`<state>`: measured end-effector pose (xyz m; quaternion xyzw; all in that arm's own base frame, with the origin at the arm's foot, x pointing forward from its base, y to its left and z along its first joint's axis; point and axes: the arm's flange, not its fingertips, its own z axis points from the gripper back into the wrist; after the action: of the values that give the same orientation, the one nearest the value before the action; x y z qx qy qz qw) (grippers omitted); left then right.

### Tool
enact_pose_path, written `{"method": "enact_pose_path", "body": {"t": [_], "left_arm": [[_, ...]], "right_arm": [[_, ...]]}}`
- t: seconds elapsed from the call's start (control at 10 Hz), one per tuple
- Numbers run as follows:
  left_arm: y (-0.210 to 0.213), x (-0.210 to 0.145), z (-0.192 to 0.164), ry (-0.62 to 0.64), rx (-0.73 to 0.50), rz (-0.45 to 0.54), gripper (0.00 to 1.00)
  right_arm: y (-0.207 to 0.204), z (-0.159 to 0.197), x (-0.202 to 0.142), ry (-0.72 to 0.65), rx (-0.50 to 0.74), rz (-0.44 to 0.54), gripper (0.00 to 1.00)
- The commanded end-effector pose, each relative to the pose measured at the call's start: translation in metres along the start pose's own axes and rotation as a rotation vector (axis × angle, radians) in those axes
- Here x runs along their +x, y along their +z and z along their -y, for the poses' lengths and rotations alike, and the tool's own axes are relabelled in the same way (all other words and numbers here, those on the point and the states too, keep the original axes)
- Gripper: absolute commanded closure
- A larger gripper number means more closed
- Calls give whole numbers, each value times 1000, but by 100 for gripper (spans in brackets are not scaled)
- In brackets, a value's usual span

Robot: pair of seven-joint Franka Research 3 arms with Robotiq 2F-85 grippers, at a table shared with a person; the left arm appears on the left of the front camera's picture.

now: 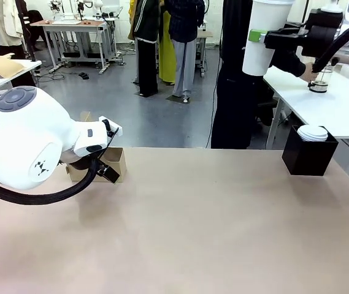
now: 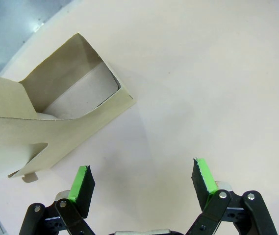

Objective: Pour a drink into a cup and package it in a carrier.
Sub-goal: Position the Cup Carrier in the center of the table.

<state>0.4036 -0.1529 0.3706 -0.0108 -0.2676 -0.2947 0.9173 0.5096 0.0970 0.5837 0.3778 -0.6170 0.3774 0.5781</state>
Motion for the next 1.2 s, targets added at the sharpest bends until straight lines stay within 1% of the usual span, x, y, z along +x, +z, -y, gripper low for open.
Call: {"method": "enact_pose_path", "body": {"t": [0.0,0.9,1.0,1.1], "left_arm": [[0,-1,-1,3,-2,0,0],[0,0,0,0,0,0,0],[20,2,-4,9,-14,14,0],[45,7,-12,56,5,2,0]], "right_arm": [[-2,2,5,12,-1,16,19],[-2,2,5,12,-1,16,19],[-2,2,5,12,-1,16,19],[-2,2,5,12,-1,16,19]]}}
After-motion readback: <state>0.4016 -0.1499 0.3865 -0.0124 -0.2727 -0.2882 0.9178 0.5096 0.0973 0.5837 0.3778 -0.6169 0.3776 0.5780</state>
